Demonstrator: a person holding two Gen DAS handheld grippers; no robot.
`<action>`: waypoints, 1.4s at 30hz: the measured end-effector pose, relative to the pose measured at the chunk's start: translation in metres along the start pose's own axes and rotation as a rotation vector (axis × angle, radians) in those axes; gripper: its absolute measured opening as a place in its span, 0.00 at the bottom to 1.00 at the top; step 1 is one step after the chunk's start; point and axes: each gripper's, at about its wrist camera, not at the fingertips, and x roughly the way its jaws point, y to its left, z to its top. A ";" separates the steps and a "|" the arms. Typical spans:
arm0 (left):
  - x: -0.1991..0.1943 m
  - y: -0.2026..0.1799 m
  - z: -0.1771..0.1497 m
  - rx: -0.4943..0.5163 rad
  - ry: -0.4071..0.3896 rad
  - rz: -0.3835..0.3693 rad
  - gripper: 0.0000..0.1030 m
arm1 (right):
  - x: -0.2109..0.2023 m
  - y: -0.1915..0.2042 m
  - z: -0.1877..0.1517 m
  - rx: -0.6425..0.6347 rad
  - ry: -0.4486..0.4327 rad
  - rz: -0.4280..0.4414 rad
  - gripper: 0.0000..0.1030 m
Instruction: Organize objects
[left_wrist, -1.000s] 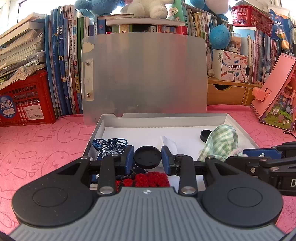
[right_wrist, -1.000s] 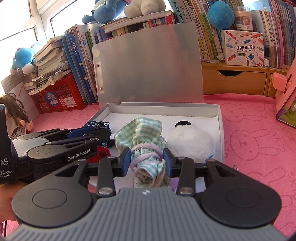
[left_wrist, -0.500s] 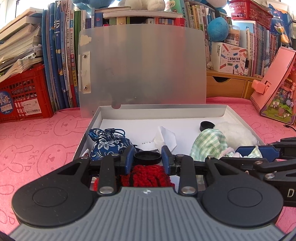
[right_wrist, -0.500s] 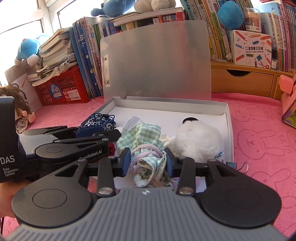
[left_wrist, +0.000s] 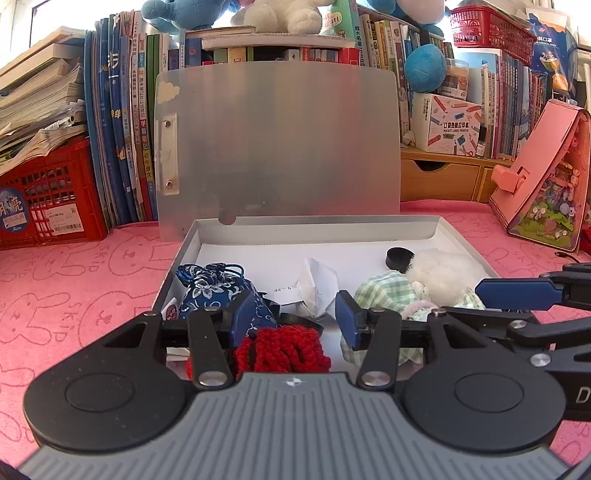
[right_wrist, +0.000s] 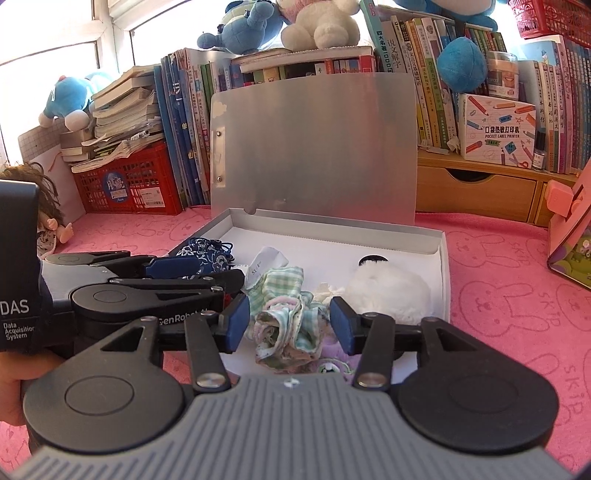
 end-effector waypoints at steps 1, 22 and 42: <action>-0.002 0.000 0.000 0.000 -0.002 0.001 0.58 | -0.002 0.000 0.000 -0.002 -0.004 -0.005 0.64; -0.050 -0.005 0.007 -0.008 -0.066 0.027 0.97 | -0.036 -0.006 0.002 0.017 -0.083 -0.096 0.89; -0.105 -0.005 -0.037 -0.063 -0.029 0.032 1.00 | -0.073 -0.008 -0.042 0.074 -0.089 -0.109 1.00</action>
